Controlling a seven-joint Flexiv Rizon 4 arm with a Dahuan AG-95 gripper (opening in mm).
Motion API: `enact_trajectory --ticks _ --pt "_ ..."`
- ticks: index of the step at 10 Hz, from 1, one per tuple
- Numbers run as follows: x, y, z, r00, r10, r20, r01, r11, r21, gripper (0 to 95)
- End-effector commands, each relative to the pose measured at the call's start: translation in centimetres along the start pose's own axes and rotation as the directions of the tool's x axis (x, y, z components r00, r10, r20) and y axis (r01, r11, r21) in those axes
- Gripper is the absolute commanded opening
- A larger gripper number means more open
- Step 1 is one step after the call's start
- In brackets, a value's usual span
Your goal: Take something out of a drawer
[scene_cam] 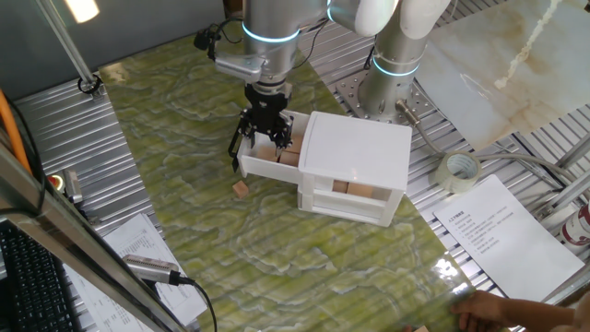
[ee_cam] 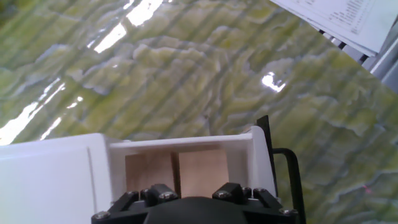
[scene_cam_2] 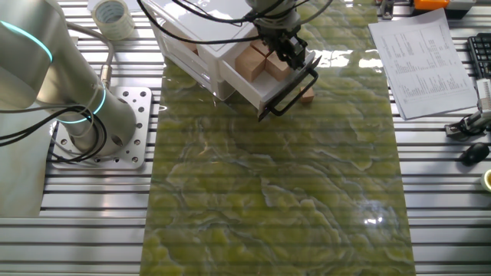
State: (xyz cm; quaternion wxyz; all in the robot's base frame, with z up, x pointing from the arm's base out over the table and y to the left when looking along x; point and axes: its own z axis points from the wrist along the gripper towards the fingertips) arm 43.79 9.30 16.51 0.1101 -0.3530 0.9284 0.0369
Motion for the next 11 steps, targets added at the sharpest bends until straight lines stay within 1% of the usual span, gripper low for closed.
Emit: enact_trajectory --ticks 1,3,4,6,8,9,10,11 --pt "-0.08 -0.06 0.09 1.000 -0.001 0.001 0.001 1.000 0.002 57.0" --pt "-0.08 -0.06 0.09 1.000 -0.003 0.006 0.003 1.000 0.003 57.0" --pt "-0.08 -0.06 0.09 1.000 0.004 0.010 -0.004 1.000 -0.003 57.0" --pt "-0.12 0.03 0.06 1.000 0.010 0.007 -0.010 1.000 -0.001 57.0" --pt "-0.22 0.13 0.07 1.000 0.020 0.002 -0.020 1.000 0.011 57.0" --pt "-0.25 0.13 0.07 1.000 0.019 0.009 -0.019 1.000 0.013 57.0" --pt "-0.34 0.12 0.04 0.999 0.024 0.026 -0.024 1.000 0.017 57.0" --pt "-0.43 0.11 0.01 0.999 0.035 0.040 -0.036 0.999 0.032 57.0"
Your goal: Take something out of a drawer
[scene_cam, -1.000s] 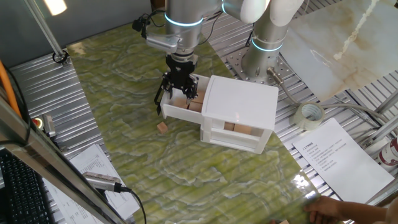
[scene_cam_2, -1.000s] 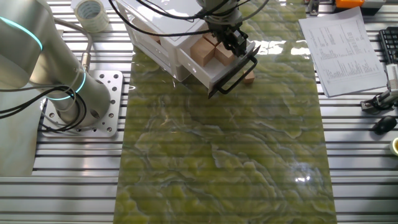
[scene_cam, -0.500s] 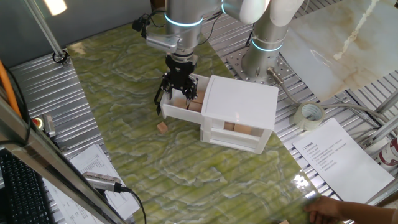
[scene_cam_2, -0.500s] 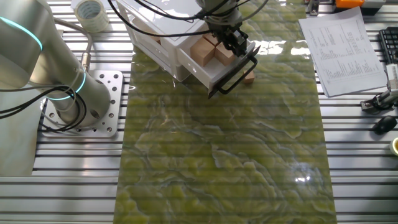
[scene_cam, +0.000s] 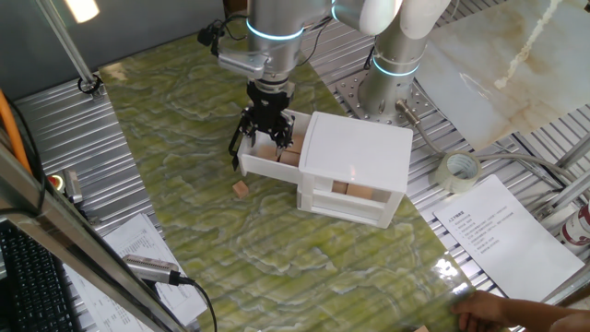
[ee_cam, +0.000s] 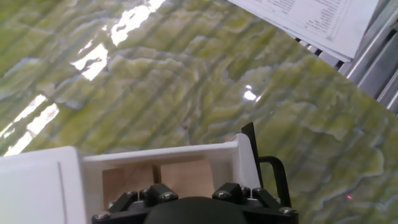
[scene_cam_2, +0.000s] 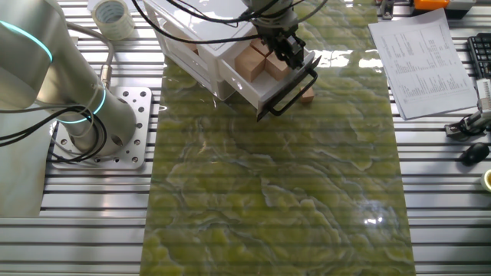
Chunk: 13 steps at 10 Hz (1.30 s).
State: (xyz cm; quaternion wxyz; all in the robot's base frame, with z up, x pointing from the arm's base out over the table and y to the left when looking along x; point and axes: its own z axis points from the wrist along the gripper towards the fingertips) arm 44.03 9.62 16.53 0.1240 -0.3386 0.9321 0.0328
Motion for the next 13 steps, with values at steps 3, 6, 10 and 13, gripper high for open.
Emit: enact_trajectory --ticks 3,6,10,13 --pt "-0.12 0.02 -0.09 0.998 0.021 0.057 -0.024 0.998 0.053 38.0" --pt "-0.13 0.01 -0.12 0.999 0.022 0.039 -0.025 0.995 0.092 38.0" --pt "-0.65 -0.03 -0.29 0.999 0.029 0.024 -0.031 0.993 0.110 38.0" --pt "-0.65 -0.03 -0.29 0.999 0.032 0.025 -0.035 0.993 0.111 38.0"
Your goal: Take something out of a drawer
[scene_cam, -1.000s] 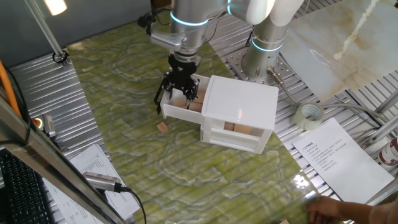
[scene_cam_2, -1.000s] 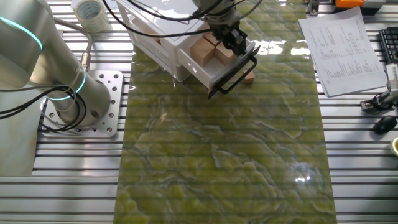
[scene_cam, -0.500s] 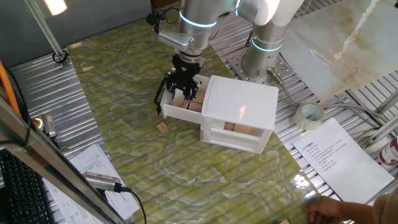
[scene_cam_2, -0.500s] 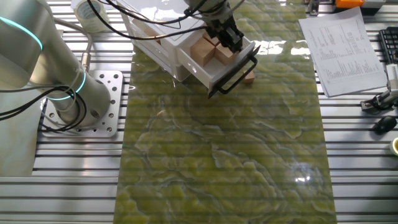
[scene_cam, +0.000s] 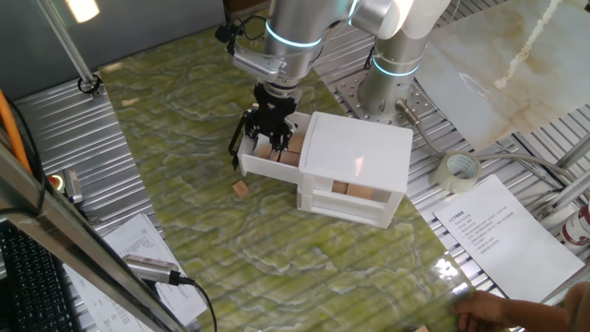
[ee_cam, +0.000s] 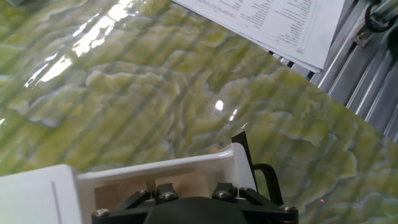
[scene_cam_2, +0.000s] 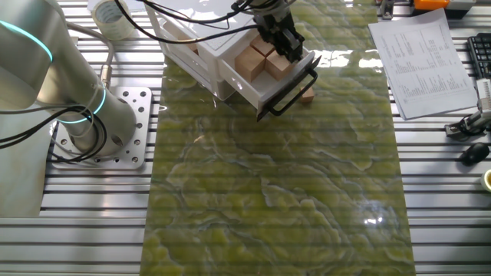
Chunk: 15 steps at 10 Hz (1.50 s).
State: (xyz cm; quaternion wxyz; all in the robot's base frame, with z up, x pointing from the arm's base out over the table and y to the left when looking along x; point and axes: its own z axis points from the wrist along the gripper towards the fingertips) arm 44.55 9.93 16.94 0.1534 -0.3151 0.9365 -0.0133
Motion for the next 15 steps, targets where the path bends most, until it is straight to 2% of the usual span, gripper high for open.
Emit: enact_trajectory --ticks 1,14,15 --pt "0.03 0.07 -0.06 1.000 0.000 -0.002 0.000 1.000 0.002 38.0" --pt "-0.03 0.15 -0.17 1.000 -0.020 -0.004 0.020 1.000 0.001 38.0" --pt "-0.02 0.24 -0.26 1.000 -0.015 -0.006 0.015 1.000 -0.001 57.0"
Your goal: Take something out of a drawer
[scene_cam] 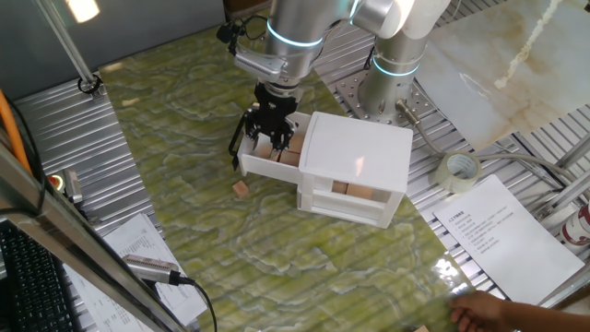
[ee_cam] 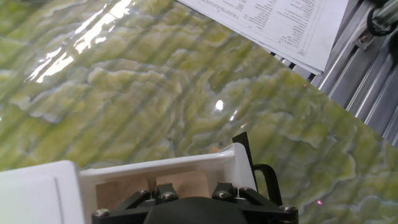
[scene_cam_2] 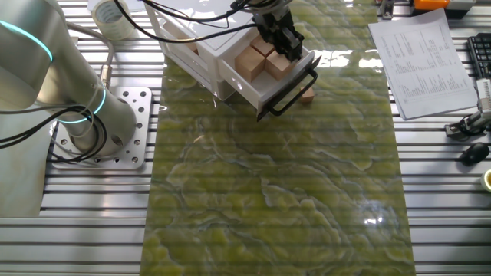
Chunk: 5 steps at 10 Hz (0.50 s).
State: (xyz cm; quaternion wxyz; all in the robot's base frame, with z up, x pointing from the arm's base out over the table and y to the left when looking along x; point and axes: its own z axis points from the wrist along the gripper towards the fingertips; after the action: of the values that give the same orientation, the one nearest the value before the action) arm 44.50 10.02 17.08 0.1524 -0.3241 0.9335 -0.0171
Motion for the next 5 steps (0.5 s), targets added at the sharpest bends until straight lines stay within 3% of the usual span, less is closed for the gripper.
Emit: enact_trajectory --ticks 1,5 --pt "0.03 0.21 -0.18 1.000 0.008 -0.006 -0.008 1.000 -0.006 57.0" --pt "0.02 0.27 -0.24 1.000 0.017 -0.006 -0.017 1.000 -0.007 57.0"
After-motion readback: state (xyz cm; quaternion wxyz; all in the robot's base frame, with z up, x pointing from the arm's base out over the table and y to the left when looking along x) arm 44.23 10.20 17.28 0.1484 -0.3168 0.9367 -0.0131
